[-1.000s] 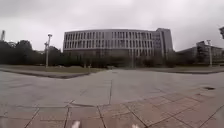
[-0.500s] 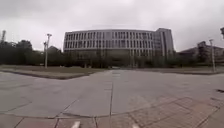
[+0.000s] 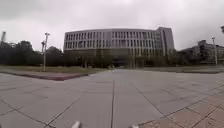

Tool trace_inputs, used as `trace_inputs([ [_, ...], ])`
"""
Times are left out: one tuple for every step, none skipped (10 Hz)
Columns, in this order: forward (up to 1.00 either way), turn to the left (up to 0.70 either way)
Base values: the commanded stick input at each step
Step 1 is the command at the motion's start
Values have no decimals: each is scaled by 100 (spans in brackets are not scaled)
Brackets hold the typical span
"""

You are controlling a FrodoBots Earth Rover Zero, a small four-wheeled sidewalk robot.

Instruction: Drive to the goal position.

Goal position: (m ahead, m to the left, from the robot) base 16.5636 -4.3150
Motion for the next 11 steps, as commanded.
trace_inputs([
  [70, 0],
  [70, 0],
  [70, 0],
  [70, 0],
  [70, 0],
  [70, 0],
  [70, 0],
  [70, 0],
  [70, 0],
  [70, 0],
  [70, 0],
])
